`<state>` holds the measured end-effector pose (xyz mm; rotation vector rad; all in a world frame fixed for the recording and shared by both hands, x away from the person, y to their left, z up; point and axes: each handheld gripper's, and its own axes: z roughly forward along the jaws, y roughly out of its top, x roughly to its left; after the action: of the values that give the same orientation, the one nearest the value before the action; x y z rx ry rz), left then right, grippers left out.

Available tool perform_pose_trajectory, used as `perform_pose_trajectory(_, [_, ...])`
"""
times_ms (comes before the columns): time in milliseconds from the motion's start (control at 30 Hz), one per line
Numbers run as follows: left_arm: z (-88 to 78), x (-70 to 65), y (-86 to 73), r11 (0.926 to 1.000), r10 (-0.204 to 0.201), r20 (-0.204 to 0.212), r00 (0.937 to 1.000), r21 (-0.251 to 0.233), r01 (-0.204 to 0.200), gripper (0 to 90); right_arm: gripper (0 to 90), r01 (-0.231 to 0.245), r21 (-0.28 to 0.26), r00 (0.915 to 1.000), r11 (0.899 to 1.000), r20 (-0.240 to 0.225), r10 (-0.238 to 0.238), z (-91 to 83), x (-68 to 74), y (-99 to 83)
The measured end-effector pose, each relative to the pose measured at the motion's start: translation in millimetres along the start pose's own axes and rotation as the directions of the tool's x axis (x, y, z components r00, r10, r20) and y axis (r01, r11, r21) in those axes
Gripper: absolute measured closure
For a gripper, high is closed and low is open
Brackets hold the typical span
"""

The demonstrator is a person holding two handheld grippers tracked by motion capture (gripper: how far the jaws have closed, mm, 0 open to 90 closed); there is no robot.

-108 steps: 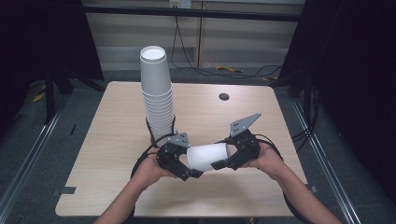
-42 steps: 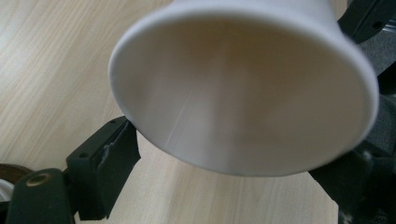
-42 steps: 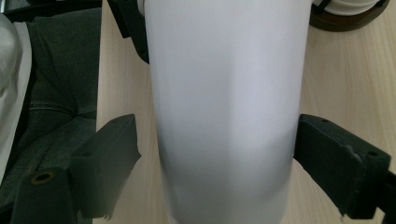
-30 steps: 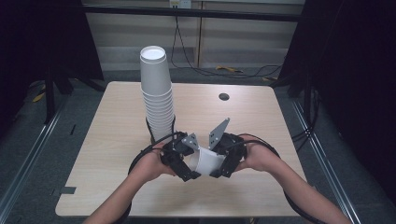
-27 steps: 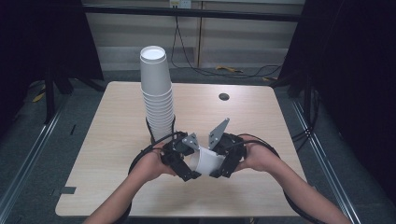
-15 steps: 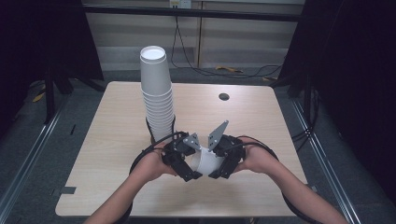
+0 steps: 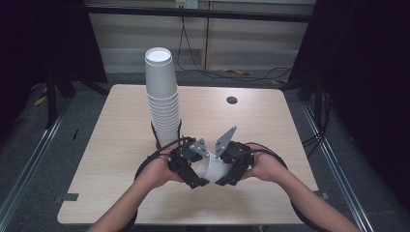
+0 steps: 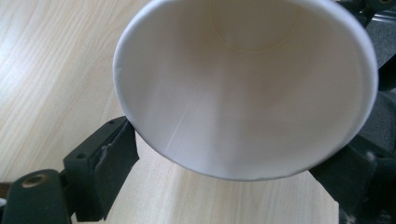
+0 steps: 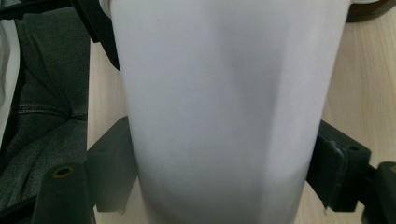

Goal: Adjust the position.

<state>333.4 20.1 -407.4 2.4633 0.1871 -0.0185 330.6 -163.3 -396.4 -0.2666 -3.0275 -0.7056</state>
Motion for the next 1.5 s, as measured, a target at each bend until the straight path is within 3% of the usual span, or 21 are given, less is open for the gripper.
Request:
perform_pose_trajectory(200, [0.0, 0.1, -0.1, 0.9997, 0.023, -0.02, 0.9995, 0.0, -0.023, 6.9, 20.7, -0.002, -0.011, 1.0, 1.0, -0.009, 0.002, -0.1, -0.8, -2.5])
perform_pose_trajectory(367, [-0.9, 2.1, -1.6, 0.9999, 0.011, -0.019, 0.9998, -0.011, -0.012, 0.1, 20.6, 0.002, -0.026, 1.0, 1.0, -0.009, -0.002, -0.5, -1.0, -4.1])
perform_pose_trajectory(600, [-6.7, 5.0, -5.1, 0.9975, -0.006, -0.002, 1.0, -0.07, 0.006, 0.0, 20.5, 0.0, -0.097, 0.9999, 0.995, -0.014, -0.002, -3.3, -2.2, -9.7])
perform_pose_trajectory(700, [-8.4, 6.6, -7.2, 0.993, -0.019, 0.033, 0.9993, -0.116, 0.023, 0.0, 20.5, 0.003, -0.139, 1.0, 0.99, -0.006, -0.004, -5.9, -2.5, -12.7])
perform_pose_trajectory(1067, [-9.3, 9.0, -8.8, 0.9794, -0.043, 0.092, 0.9949, -0.193, 0.06, 0.0, 20.4, -0.009, -0.177, 0.9998, 0.984, -0.017, 0.006, -5.8, -2.4, -18.6])
perform_pose_trajectory(1133, [-8.7, 9.2, -8.6, 0.9717, -0.052, 0.101, 0.9935, -0.224, 0.074, 0.0, 20.4, -0.003, -0.187, 0.9998, 0.982, -0.019, 0.0, -5.9, -1.9, -18.2])
perform_pose_trajectory(1333, [-9.0, 10.1, -8.7, 0.9636, -0.083, 0.133, 0.9877, -0.242, 0.113, 0.9, 20.3, 0.004, -0.22, 0.9997, 0.976, -0.021, -0.009, -6.1, -0.2, -16.4])
perform_pose_trajectory(1433, [-9.8, 10.7, -9.3, 0.9543, -0.093, 0.15, 0.9843, -0.269, 0.131, 2.7, 20.3, 0.008, -0.23, 0.9997, 0.973, -0.02, -0.013, -5.3, 0.3, -16.9])
perform_pose_trajectory(1500, [-10.8, 10.1, -8.8, 0.9532, -0.093, 0.146, 0.985, -0.273, 0.13, 4.0, 20.2, 0.002, -0.238, 0.9997, 0.971, -0.023, -0.008, -4.7, 0.3, -17.8])
